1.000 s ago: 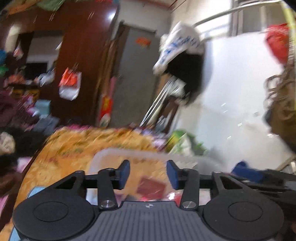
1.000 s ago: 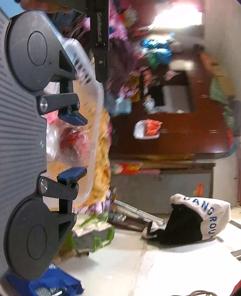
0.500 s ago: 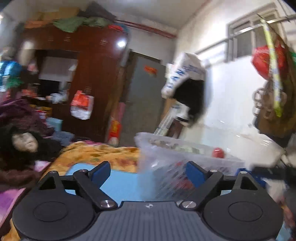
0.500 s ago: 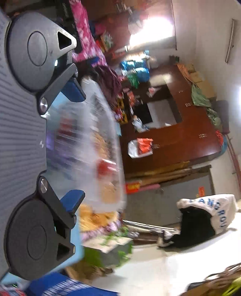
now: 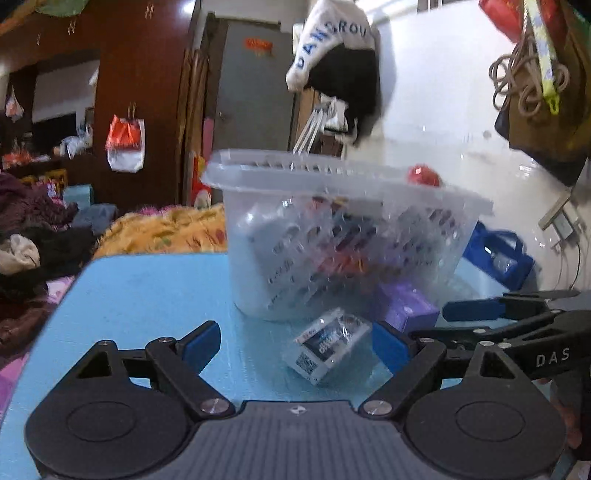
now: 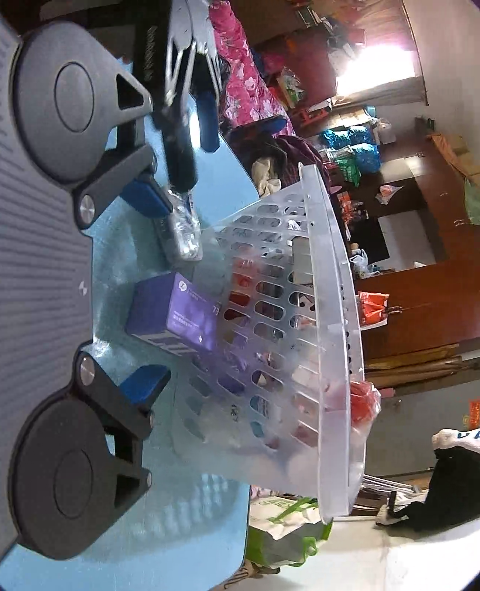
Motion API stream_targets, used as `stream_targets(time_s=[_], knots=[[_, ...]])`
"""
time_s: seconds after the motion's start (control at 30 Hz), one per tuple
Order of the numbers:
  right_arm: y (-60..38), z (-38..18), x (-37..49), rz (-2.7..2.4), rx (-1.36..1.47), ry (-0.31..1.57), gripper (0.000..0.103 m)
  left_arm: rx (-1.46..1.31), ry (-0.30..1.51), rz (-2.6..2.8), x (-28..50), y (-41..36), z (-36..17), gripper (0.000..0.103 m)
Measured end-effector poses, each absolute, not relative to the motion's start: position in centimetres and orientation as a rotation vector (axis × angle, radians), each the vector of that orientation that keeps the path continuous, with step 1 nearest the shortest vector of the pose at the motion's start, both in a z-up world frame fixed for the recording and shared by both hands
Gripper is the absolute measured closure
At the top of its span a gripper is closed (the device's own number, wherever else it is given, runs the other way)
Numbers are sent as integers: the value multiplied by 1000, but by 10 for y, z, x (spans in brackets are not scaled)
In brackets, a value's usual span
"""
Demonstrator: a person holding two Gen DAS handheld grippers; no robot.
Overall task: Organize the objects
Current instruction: 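Grasp the small white-blue box with the left gripper while the right gripper grasps the purple box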
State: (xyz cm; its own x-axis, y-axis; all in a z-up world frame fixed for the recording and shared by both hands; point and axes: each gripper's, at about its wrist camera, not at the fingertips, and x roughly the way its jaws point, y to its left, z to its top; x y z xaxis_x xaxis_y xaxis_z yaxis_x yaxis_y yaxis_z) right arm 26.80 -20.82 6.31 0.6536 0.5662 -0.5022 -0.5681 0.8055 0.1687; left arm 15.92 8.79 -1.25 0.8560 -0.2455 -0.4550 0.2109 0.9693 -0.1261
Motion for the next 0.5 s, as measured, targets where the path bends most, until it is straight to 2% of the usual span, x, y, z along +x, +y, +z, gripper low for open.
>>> stream_targets(time_s=[0.37,0.5], knots=[[-205,60,271,593,-25,578,34,-75,537,-228,170,82,-20,12],[-206,60,272,592,-23,586,51,-53,552,-242,174,76,-21,12]])
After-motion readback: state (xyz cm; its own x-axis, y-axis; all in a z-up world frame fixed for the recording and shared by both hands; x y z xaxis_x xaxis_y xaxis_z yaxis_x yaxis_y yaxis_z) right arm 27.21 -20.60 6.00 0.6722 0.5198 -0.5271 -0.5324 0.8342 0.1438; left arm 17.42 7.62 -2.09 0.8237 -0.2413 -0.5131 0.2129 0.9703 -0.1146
